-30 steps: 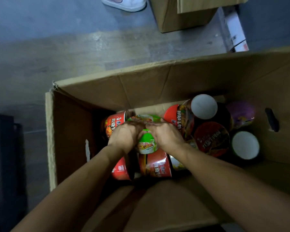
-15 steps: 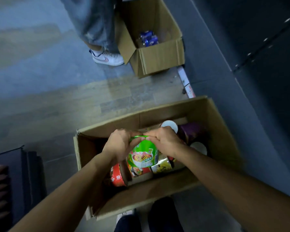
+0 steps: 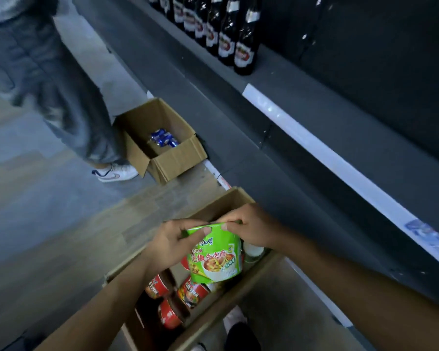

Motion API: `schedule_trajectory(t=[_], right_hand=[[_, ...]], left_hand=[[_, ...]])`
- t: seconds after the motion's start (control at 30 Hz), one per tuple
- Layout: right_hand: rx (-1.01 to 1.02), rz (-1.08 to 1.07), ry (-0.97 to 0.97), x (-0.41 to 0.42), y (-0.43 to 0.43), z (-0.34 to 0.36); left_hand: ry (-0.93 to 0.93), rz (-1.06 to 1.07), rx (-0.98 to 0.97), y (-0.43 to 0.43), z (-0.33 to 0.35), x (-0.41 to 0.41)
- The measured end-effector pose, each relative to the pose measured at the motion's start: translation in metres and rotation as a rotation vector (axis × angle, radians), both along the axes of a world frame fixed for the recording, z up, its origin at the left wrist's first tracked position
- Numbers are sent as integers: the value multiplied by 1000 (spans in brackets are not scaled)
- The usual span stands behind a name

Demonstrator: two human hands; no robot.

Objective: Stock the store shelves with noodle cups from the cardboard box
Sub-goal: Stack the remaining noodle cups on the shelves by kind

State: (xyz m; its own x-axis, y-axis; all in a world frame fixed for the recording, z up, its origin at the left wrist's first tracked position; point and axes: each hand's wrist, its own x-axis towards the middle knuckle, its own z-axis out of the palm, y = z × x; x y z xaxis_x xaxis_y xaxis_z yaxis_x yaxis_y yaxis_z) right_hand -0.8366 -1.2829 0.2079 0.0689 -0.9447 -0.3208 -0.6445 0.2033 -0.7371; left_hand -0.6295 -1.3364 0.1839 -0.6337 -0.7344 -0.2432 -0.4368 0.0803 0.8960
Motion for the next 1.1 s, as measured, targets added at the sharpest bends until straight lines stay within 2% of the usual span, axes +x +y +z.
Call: schedule_trajectory(t=[0.07,0.23,0.43,0.63,0.87,1.1], right_hand=[[-32,-51,-3,-11,11,24],[-112,-328,-78,-47,51,80],[-163,-529,-100,-93,120,153],[-230,-661,-120,-136,203,201],[-292,-745,-132,-172,304,255],[-290,-850,18,-203,401,296]], left_hand=[[51,-40,68,0,20,-11],[118,-187,90,0,85,-61],[198,-375,103,24,153,-127],[259,-512,114,85,211,-190],[264,-654,0,169,260,-260],[282,-766,-100,268,306,-322]])
